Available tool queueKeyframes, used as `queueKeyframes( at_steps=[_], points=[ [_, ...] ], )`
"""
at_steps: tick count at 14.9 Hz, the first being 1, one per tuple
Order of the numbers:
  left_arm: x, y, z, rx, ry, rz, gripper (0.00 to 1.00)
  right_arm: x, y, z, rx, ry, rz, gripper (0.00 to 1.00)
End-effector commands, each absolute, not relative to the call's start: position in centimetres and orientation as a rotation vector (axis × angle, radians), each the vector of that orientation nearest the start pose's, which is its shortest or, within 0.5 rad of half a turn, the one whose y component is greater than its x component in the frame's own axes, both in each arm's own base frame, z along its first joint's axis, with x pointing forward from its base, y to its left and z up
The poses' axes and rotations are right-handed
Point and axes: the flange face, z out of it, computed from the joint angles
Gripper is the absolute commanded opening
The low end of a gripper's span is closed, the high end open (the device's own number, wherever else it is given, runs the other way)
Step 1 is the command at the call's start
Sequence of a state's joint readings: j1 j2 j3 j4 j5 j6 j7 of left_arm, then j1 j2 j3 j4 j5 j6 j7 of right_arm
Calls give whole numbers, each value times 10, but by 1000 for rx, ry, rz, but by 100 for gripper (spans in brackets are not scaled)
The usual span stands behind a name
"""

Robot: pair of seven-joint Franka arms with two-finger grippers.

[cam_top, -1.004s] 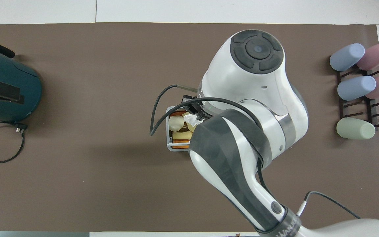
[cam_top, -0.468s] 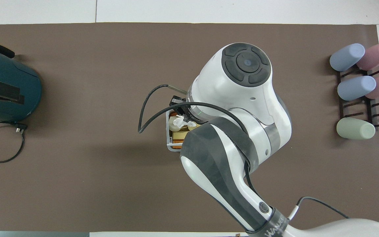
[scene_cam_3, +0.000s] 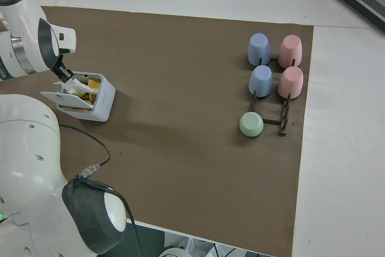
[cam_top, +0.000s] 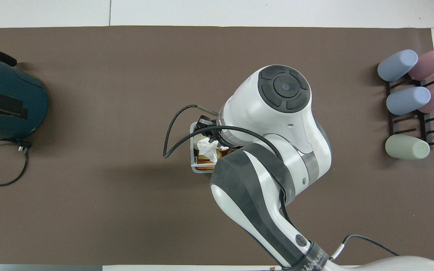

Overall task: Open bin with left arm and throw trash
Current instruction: 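Release the tissue into the bin and withdraw the right gripper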

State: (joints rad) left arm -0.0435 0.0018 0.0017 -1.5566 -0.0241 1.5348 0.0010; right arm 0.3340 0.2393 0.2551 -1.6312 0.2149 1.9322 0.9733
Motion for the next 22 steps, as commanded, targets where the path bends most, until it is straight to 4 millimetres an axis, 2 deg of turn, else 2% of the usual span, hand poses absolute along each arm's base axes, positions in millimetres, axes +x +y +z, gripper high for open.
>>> queueKeyframes(
  at_steps=[1,3,5,7,9,12,16,17,18,20,22],
  points=[
    [545,-21,629,-3148,70,44,100,531,350,499,-2808,660,176,100],
    [545,-21,628,-3148,70,48,100,537,342,502,-2846,616,134,100],
    [545,-22,629,-3148,73,44,100,554,312,512,-2960,498,38,100],
    [545,-21,629,-3148,70,44,100,570,288,525,-3033,365,20,100],
    [545,-21,629,-3148,70,44,100,585,247,542,-3074,337,41,100],
    [545,-22,629,-3148,73,44,100,592,186,566,-3138,189,113,100],
    [545,-22,629,-3148,73,44,100,565,113,624,-3170,126,138,100],
    [545,-21,628,-3148,70,48,100,559,92,631,-3168,108,149,100],
    [545,-21,629,-3148,70,44,100,550,84,634,-3178,31,157,100],
    [545,-21,628,-3148,70,48,100,531,56,620,-3191,-11,219,100],
    [545,-22,628,-3147,73,51,100,525,44,625,-3194,-61,220,100]
  ],
)
